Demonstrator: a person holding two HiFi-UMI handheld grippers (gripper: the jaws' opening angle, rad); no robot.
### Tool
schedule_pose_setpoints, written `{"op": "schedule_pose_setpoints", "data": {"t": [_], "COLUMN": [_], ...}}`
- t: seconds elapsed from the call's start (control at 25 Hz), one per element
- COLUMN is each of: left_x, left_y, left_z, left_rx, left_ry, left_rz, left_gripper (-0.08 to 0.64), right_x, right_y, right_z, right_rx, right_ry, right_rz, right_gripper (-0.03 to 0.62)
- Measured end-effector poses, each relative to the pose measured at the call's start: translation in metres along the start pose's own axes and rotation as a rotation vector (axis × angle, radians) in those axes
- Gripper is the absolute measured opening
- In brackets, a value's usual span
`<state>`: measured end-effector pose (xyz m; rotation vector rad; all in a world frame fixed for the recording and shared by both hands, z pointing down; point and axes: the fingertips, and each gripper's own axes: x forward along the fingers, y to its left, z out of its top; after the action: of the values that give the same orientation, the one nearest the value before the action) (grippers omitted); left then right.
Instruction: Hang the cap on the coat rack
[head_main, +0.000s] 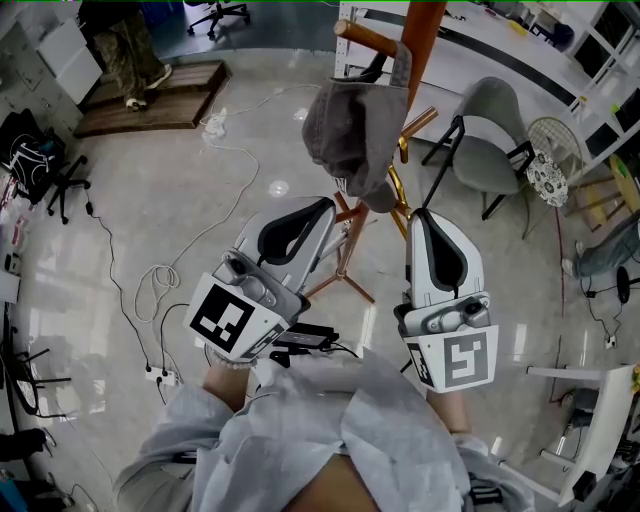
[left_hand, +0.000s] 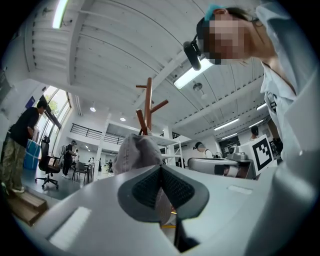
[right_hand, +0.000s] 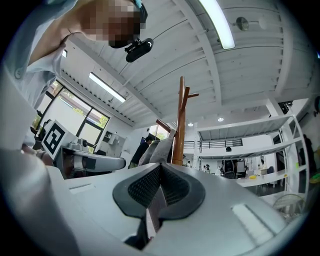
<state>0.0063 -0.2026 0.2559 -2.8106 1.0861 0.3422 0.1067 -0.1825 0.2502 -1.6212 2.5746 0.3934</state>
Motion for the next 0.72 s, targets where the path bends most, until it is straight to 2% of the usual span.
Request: {"op": "schedule_pose_setpoints", "data": {"t": [0.72], "left_x": [-0.0031], "left_y": [0.006], "left_z": [-0.0047], "left_rx": [-0.009], "left_ry": [0.012], "left_rz": [0.006], "left_gripper": [0.003], "right_x": [0.0051], "right_y": [0.0035], "right_z": [-0.0042], "right_rx": [-0.002], "right_ry": [0.019], "right_rz": [0.005], "right_gripper": [0.006]}}
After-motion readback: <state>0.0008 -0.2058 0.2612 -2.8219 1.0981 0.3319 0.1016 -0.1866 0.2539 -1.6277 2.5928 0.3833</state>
